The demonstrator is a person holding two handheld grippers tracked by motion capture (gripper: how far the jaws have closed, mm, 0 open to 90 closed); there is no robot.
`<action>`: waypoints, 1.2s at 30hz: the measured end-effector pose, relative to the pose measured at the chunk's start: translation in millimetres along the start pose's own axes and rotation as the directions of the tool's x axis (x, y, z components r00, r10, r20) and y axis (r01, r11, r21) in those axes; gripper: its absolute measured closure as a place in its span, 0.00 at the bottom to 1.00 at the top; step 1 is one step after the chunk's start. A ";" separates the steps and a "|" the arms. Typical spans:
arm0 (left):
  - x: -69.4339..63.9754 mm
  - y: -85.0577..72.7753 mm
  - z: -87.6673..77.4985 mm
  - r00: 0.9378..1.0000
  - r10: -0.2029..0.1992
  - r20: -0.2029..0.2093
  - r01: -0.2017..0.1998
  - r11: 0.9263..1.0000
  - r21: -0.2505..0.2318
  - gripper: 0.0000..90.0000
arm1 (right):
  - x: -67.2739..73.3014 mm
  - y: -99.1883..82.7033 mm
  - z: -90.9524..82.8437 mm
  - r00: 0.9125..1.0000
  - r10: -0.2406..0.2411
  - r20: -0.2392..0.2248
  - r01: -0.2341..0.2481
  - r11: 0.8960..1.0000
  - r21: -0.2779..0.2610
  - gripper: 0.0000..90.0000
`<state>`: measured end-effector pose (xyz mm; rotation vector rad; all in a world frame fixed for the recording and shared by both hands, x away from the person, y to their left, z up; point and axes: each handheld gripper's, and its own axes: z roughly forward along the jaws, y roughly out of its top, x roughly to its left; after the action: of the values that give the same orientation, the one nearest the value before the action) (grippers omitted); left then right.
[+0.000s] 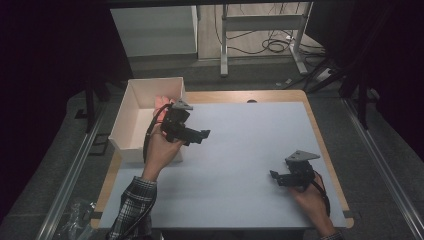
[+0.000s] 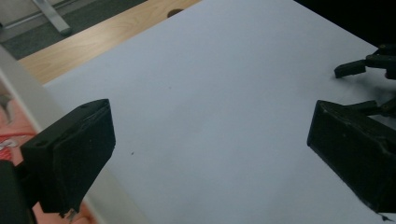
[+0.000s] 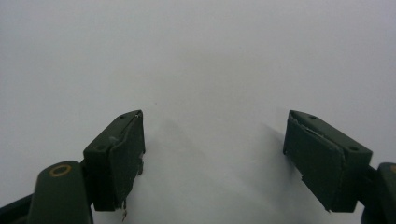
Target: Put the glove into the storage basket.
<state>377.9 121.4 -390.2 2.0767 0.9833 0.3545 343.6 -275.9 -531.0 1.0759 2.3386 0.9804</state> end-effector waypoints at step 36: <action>-55.1 -50.5 63.8 0.988 0.064 0.140 -0.069 0.997 0.029 0.01 | 0.3 0.2 -0.1 1.000 0.005 0.004 -0.005 1.000 0.003 0.22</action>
<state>349.3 65.0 -465.4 2.1373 0.8440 0.2247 343.4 -275.6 -530.8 1.0842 2.3359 0.9755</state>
